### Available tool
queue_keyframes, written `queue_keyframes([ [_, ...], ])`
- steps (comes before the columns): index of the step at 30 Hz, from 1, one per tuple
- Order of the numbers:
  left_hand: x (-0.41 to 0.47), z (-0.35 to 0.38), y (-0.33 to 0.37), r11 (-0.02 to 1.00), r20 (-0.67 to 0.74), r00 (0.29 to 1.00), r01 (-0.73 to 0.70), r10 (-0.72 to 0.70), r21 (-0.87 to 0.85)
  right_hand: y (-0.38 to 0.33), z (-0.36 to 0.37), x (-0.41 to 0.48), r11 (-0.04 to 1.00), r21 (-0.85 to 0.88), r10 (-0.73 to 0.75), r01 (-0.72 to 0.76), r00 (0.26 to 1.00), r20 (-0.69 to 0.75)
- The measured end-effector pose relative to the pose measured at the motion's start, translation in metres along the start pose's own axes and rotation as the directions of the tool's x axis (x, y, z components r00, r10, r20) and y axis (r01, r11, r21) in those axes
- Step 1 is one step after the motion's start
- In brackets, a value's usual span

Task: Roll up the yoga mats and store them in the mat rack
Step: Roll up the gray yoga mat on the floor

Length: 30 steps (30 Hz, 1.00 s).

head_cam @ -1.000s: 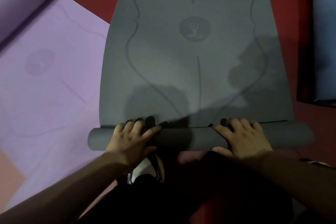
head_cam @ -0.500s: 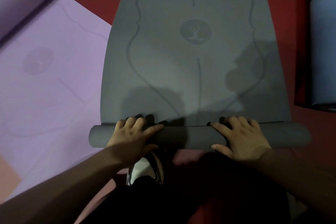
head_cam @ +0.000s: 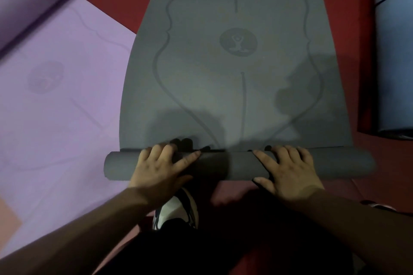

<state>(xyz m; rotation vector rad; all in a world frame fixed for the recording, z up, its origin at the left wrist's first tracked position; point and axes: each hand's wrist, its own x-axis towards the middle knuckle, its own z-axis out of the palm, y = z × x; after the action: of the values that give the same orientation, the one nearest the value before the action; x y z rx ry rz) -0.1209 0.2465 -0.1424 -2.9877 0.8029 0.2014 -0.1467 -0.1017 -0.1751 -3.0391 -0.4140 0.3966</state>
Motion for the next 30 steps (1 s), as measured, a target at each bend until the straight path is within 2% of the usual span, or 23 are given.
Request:
queue_keyframes([
  [4, -0.007, 0.008, 0.009, 0.998, -0.028, 0.998, 0.050, -0.051, -0.028, 0.003, -0.002, 0.005, 1.000, -0.004, -0.013, 0.013, 0.999, 0.048],
  [7, -0.002, 0.008, 0.002, 0.999, 0.025, 0.999, 0.045, -0.044, -0.031, 0.002, -0.007, 0.007, 1.000, -0.008, -0.001, 0.002, 0.998, 0.068],
  [12, 0.012, 0.004, -0.014, 0.998, 0.084, 0.995, 0.054, -0.053, -0.012, -0.012, -0.012, -0.004, 0.990, 0.008, 0.139, -0.140, 0.990, 0.034],
  [17, 0.016, 0.006, -0.017, 0.999, 0.086, 0.995, 0.042, -0.042, 0.000, -0.013, -0.007, 0.005, 0.989, 0.002, 0.146, -0.146, 0.989, 0.031],
  [21, 0.017, 0.002, -0.016, 0.999, 0.023, 0.999, 0.033, -0.033, 0.028, -0.006, -0.010, 0.014, 0.990, -0.038, 0.136, -0.133, 0.988, 0.079],
  [24, 0.008, 0.004, 0.000, 0.995, -0.041, 0.995, 0.097, -0.096, 0.024, -0.003, -0.012, 0.019, 0.990, -0.042, 0.141, -0.138, 0.986, 0.089],
  [27, 0.002, 0.013, 0.009, 0.989, -0.024, 0.989, 0.150, -0.149, 0.015, -0.003, -0.013, 0.021, 0.991, -0.041, 0.130, -0.127, 0.987, 0.089],
  [30, 0.006, 0.016, 0.002, 0.991, -0.012, 0.991, 0.134, -0.134, 0.005, -0.004, -0.014, 0.021, 0.991, -0.043, 0.132, -0.128, 0.986, 0.099],
])
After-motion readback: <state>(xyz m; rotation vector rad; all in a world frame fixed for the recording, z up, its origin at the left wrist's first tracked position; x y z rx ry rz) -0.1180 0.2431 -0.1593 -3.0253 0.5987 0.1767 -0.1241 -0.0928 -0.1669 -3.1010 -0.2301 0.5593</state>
